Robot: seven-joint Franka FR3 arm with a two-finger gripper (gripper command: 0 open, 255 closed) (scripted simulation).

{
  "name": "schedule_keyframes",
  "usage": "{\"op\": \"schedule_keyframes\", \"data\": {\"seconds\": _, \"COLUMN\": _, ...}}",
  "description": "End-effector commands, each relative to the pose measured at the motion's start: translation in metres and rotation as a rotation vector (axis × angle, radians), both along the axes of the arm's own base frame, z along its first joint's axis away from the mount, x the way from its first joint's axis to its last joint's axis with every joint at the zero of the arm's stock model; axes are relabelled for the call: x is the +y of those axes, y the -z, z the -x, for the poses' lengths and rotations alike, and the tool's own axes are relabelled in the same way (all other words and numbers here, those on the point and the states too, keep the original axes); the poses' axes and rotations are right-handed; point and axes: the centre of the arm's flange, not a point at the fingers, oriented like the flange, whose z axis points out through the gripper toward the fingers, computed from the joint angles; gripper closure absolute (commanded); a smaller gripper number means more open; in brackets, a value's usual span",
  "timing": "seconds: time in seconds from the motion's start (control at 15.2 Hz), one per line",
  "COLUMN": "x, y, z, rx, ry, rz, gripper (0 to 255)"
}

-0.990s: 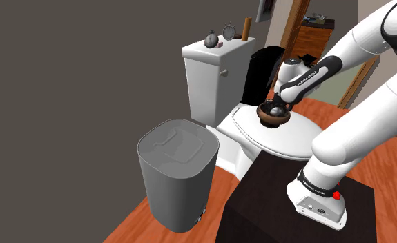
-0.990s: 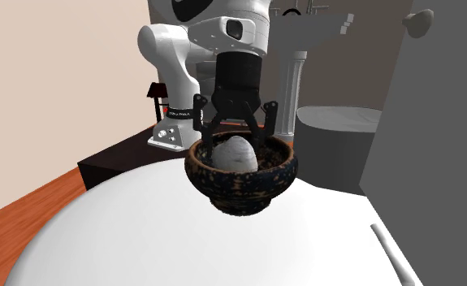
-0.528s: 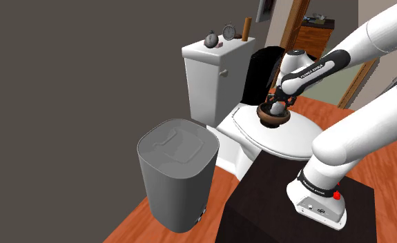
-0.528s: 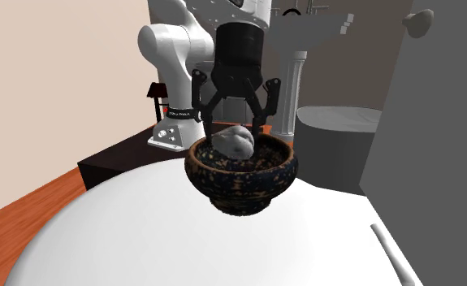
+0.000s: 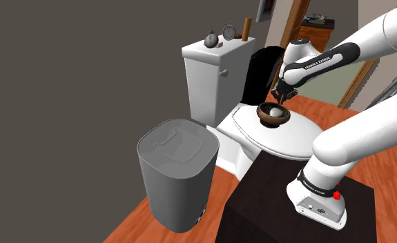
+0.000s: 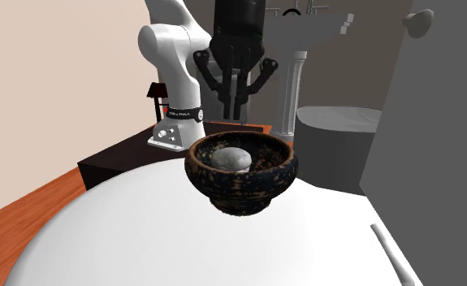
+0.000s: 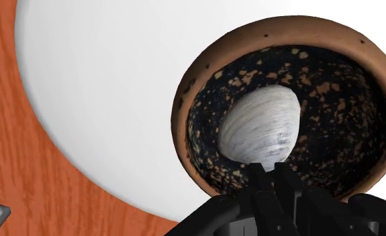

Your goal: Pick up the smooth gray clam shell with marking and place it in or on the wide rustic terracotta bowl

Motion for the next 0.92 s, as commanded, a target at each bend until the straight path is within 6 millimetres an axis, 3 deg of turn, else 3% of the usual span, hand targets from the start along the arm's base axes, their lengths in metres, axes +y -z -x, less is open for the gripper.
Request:
{"op": "schedule_keyframes", "data": {"seconds": 0.0, "x": 0.000, "y": -0.010, "z": 0.000, "rx": 0.000, "ry": 0.000, "rz": 0.000, "gripper": 255}}
{"op": "schedule_keyframes", "data": {"seconds": 0.13, "x": 0.000, "y": -0.021, "z": 0.000, "rx": 0.000, "ry": 0.000, "rz": 0.000, "gripper": 255}}
{"op": "schedule_keyframes", "data": {"seconds": 0.2, "x": 0.001, "y": -0.014, "z": 0.000, "rx": 0.000, "ry": 0.000, "rz": 0.000, "gripper": 255}}
{"op": "schedule_keyframes", "data": {"seconds": 0.26, "x": 0.001, "y": -0.014, "z": 0.000, "rx": 0.000, "ry": 0.000, "rz": 0.000, "gripper": 0}}
{"op": "schedule_keyframes", "data": {"seconds": 0.59, "x": 0.029, "y": 0.049, "z": 0.027, "rx": -0.116, "ry": -0.013, "rz": 0.028, "gripper": 0}}
{"op": "schedule_keyframes", "data": {"seconds": 0.86, "x": 0.025, "y": 0.066, "z": 0.026, "rx": -0.120, "ry": -0.013, "rz": 0.029, "gripper": 0}}
